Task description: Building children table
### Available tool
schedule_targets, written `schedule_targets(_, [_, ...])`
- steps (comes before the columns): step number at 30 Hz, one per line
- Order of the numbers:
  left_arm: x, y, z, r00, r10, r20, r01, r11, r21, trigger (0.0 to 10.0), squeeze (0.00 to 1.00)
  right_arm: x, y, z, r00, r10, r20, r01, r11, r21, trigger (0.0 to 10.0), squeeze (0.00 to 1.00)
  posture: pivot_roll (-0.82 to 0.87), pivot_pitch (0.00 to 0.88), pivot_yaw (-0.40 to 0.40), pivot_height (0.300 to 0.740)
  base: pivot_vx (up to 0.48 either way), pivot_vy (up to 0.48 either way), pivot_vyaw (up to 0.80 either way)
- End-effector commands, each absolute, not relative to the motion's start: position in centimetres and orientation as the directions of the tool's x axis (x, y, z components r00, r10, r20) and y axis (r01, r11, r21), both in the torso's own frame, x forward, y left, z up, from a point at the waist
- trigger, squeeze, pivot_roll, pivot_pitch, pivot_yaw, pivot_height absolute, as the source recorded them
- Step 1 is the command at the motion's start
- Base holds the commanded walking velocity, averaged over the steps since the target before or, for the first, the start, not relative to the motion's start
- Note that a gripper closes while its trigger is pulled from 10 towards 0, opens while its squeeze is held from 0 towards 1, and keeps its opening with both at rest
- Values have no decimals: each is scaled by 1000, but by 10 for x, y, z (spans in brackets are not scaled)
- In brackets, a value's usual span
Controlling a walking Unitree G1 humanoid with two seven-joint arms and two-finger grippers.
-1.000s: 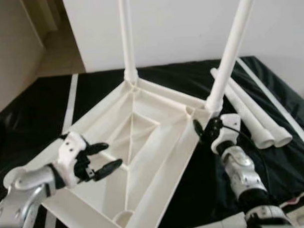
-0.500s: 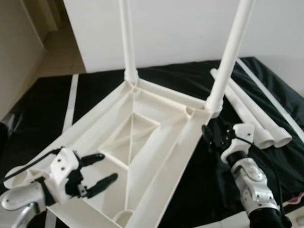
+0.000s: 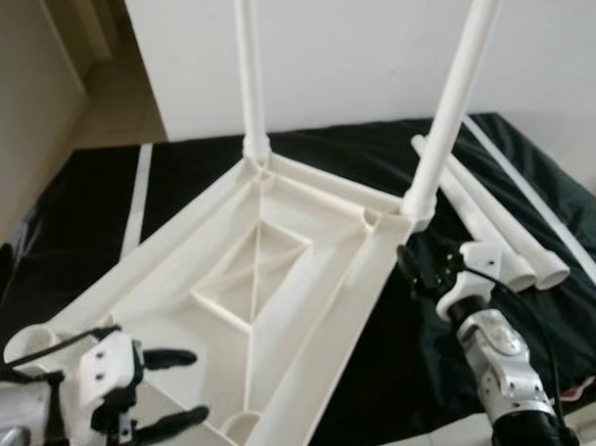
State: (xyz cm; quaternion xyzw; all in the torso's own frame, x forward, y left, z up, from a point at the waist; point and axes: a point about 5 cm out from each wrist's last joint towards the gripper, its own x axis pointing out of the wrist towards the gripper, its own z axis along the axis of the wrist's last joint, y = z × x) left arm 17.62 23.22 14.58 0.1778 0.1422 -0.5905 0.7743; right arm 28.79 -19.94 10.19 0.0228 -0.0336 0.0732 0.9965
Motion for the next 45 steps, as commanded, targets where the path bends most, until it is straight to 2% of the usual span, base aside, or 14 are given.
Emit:
schedule_targets(1, [174, 232, 148, 248, -860, -447, 969, 212, 130, 10000, 0, 287, -202, 102, 988, 141, 62, -144, 989, 43, 10000, 0, 93, 19, -34, 740, 0, 0, 0])
schedule_targets(8, [170, 240, 137, 227, -821, -524, 974, 191, 123, 10000, 0, 289, -201, 105, 987, 151, 63, -154, 987, 42, 10000, 0, 94, 25, -37, 740, 0, 0, 0])
schedule_targets(19, [195, 240, 117, 341, -721, -604, 940, 260, 221, 10000, 0, 293, -195, 111, 986, 148, 81, -152, 987, 57, 10000, 0, 76, 22, -27, 740, 0, 0, 0])
schedule_targets(21, [206, 246, 109, 406, -651, -641, 913, 324, 249, 10000, 0, 293, -194, 111, 986, 147, 82, -152, 987, 58, 10000, 0, 73, 25, -25, 740, 0, 0, 0])
schedule_targets(24, [208, 247, 108, 421, -635, -648, 905, 339, 256, 10000, 0, 293, -194, 111, 986, 146, 82, -151, 987, 58, 10000, 0, 73, 25, -25, 740, 0, 0, 0])
schedule_targets(26, [218, 247, 106, 467, -617, -634, 868, 455, 197, 10000, 0, 292, -196, 112, 987, 140, 82, -145, 988, 59, 10000, 0, 69, 29, -25, 740, 0, 0, 0])
schedule_targets(27, [218, 247, 106, 467, -617, -634, 868, 455, 197, 10000, 0, 292, -196, 112, 987, 140, 82, -145, 988, 59, 10000, 0, 69, 29, -25, 740, 0, 0, 0])
schedule_targets(28, [226, 250, 102, 507, -570, -647, 830, 525, 188, 10000, 0, 292, -196, 112, 987, 137, 82, -142, 988, 59, 10000, 0, 66, 30, -24, 740, 0, 0, 0])
schedule_targets(29, [226, 250, 102, 507, -570, -647, 830, 525, 188, 10000, 0, 292, -196, 112, 987, 137, 82, -142, 988, 59, 10000, 0, 66, 30, -24, 740, 0, 0, 0])
schedule_targets(30, [239, 256, 94, 564, -484, -669, 753, 635, 176, 10000, 0, 292, -196, 112, 987, 135, 81, -140, 988, 59, 10000, 0, 63, 31, -24, 740, 0, 0, 0])
schedule_targets(33, [247, 255, 92, 610, -442, -657, 695, 697, 176, 10000, 0, 292, -196, 113, 988, 133, 81, -138, 989, 58, 10000, 0, 60, 32, -24, 740, 0, 0, 0])
schedule_targets(39, [256, 246, 90, 660, -394, -640, 616, 771, 160, 10000, 0, 292, -197, 113, 989, 126, 82, -131, 989, 60, 10000, 0, 55, 34, -23, 740, 0, 0, 0])
schedule_targets(42, [256, 242, 90, 662, -397, -636, 614, 774, 156, 10000, 0, 292, -197, 113, 989, 125, 81, -130, 990, 60, 10000, 0, 54, 34, -24, 740, 0, 0, 0])
schedule_targets(45, [251, 222, 87, 633, -449, -631, 651, 750, 120, 10000, 0, 293, -197, 114, 989, 124, 82, -129, 990, 63, 10000, 0, 55, 31, -23, 740, 0, 0, 0])
